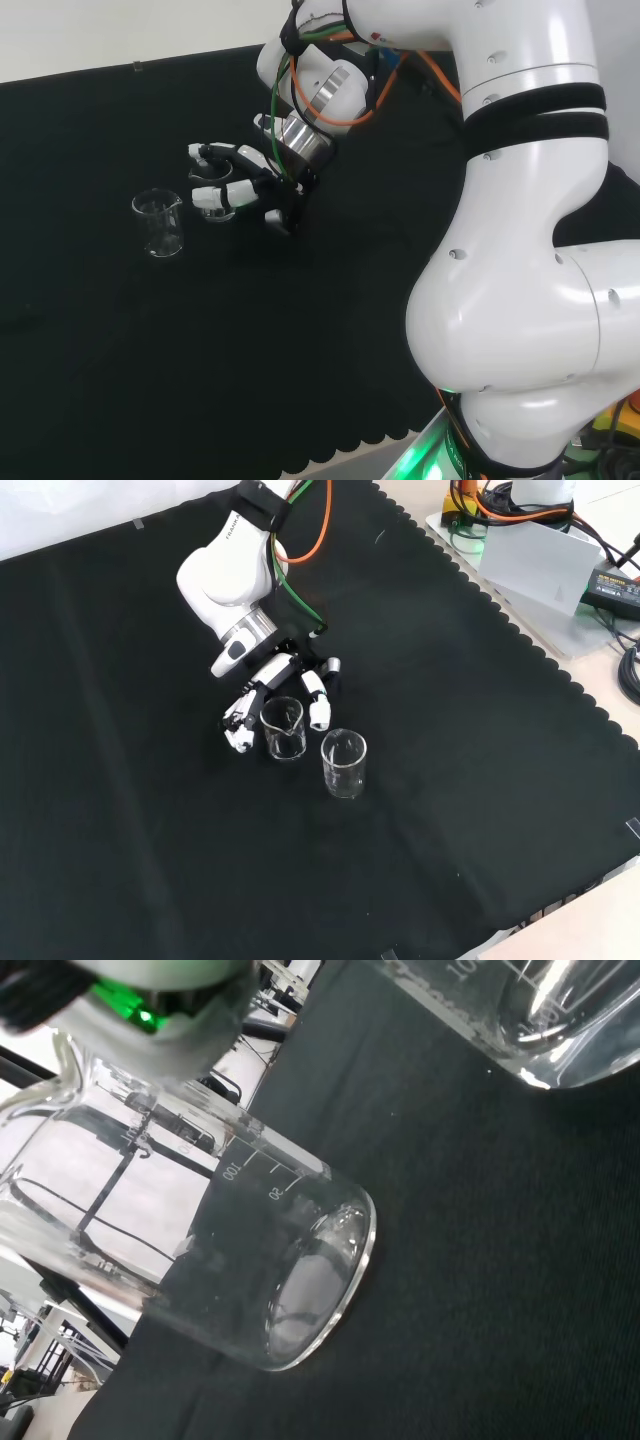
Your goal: Pick up the beaker on the right.
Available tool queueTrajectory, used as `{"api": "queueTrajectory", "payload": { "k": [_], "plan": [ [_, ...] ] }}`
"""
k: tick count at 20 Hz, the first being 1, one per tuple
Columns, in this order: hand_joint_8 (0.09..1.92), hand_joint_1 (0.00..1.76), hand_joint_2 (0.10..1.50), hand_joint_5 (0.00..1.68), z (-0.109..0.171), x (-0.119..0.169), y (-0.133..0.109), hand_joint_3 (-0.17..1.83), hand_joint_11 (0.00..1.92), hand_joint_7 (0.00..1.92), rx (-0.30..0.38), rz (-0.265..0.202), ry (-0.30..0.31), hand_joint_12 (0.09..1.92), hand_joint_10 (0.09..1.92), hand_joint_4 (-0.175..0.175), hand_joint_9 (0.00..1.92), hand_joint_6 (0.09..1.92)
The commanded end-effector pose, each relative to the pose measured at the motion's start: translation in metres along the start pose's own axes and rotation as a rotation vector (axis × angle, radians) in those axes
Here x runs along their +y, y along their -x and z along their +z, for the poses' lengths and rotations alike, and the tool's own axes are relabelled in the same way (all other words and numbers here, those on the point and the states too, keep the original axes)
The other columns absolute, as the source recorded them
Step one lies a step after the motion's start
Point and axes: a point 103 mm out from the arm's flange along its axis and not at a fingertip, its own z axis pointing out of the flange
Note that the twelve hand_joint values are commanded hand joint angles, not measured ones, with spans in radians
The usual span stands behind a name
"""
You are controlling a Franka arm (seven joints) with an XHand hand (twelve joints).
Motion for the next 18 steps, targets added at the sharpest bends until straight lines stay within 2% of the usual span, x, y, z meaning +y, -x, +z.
{"api": "queueTrajectory", "payload": {
  "k": [1,3,6,7,8,9,10,12,13,14,16,18],
  "plan": [
    [0.58,0.9,0.54,0.52,0.0,0.001,0.0,0.65,0.0,0.34,-0.001,-0.002,0.005,1.14,0.6,-0.041,0.35,0.09],
    [0.55,0.92,0.55,0.63,0.004,0.001,0.001,0.65,0.0,0.41,0.001,0.006,0.016,1.18,0.57,-0.033,0.4,0.2],
    [0.54,1.0,0.56,0.79,0.006,0.002,0.001,0.67,0.03,0.69,-0.009,0.029,0.037,1.29,0.53,-0.011,0.58,0.74],
    [0.55,1.04,0.57,0.84,0.006,0.003,0.001,0.67,0.06,0.77,-0.01,0.034,0.035,1.31,0.54,-0.006,0.63,0.85],
    [0.56,1.07,0.65,0.94,0.006,0.004,0.001,0.62,0.09,0.82,-0.017,0.04,0.034,1.32,0.54,0.037,0.68,0.89],
    [0.56,1.08,0.72,1.01,0.005,0.005,0.001,0.55,0.12,0.85,-0.022,0.044,0.033,1.32,0.53,0.064,0.71,0.89],
    [0.56,1.09,0.77,1.05,0.005,0.005,0.001,0.51,0.14,0.87,-0.024,0.046,0.033,1.32,0.53,0.078,0.73,0.9],
    [0.57,1.11,0.81,1.1,0.001,0.004,-0.002,0.47,0.19,0.91,-0.022,0.046,0.077,1.31,0.52,0.074,0.77,0.87],
    [0.58,1.12,0.79,1.13,-0.001,0.004,-0.003,0.49,0.25,0.96,-0.027,0.044,0.099,1.3,0.52,0.07,0.81,0.84],
    [0.59,1.14,0.74,1.19,-0.006,0.004,-0.009,0.54,0.48,1.11,-0.049,0.031,0.133,1.22,0.53,0.035,0.96,0.77],
    [0.5,1.18,0.66,1.31,-0.012,0.004,-0.014,0.62,0.88,1.39,-0.068,0.02,0.151,1.02,0.46,-0.035,1.25,0.58],
    [0.37,1.2,0.62,1.42,-0.021,0.005,-0.02,0.63,1.17,1.6,-0.096,0.009,0.157,0.86,0.33,-0.104,1.46,0.39]
  ]
}}
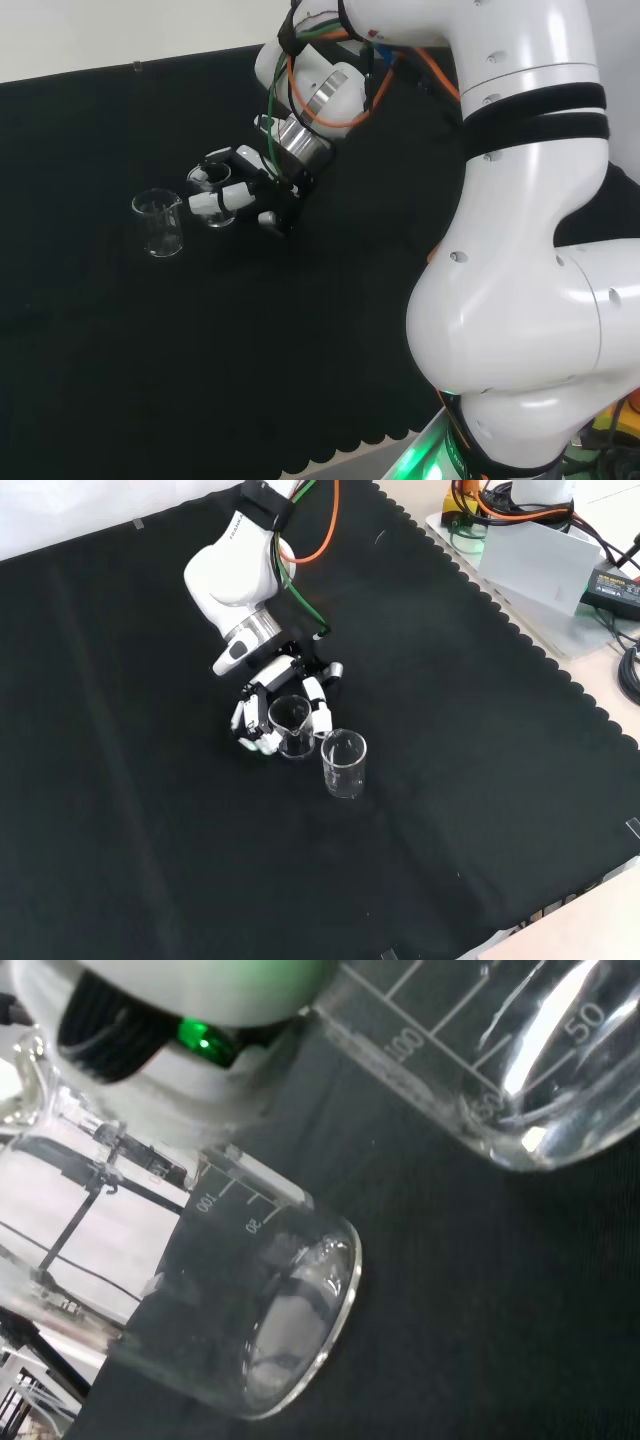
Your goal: Pick up the beaker on the right.
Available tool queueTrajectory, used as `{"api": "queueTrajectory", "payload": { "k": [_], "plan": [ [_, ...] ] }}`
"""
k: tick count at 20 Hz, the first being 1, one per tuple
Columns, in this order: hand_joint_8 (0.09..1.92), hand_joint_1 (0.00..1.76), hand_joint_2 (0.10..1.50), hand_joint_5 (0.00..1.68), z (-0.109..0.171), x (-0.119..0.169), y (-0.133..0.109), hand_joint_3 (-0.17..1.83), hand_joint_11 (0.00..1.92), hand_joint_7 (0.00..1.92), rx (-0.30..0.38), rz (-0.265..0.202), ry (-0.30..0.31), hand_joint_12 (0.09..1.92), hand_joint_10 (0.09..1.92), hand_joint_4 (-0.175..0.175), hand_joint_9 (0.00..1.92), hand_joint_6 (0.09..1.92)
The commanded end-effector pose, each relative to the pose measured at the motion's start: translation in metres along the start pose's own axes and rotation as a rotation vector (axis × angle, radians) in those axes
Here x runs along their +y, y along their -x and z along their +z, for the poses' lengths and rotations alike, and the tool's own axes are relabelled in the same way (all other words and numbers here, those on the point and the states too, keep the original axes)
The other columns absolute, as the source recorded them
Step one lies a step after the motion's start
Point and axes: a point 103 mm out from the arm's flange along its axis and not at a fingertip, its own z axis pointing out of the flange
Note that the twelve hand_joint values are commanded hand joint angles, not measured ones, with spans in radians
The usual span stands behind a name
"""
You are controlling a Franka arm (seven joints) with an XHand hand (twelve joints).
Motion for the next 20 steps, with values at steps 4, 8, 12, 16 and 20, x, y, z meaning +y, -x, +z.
{"api": "queueTrajectory", "payload": {
  "k": [4,8,12,16,20],
  "plan": [
    [0.25,1.22,0.6,1.53,-0.044,0.002,-0.025,0.63,1.45,1.77,-0.112,-0.04,0.099,0.74,0.19,-0.149,1.68,0.15],
    [0.24,1.22,0.6,1.55,-0.054,0.0,-0.031,0.63,1.48,1.8,-0.143,-0.05,0.104,0.73,0.18,-0.13,1.71,0.11],
    [0.23,1.22,0.6,1.56,-0.062,-0.004,-0.04,0.62,1.48,1.8,-0.171,-0.069,0.098,0.73,0.17,-0.108,1.72,0.09],
    [0.23,1.22,0.6,1.56,-0.071,-0.01,-0.052,0.62,1.48,1.8,-0.19,-0.084,0.089,0.73,0.17,-0.105,1.72,0.09],
    [0.23,1.22,0.6,1.56,-0.075,-0.015,-0.062,0.62,1.48,1.8,-0.204,-0.092,0.081,0.73,0.17,-0.103,1.72,0.09]
  ]
}}
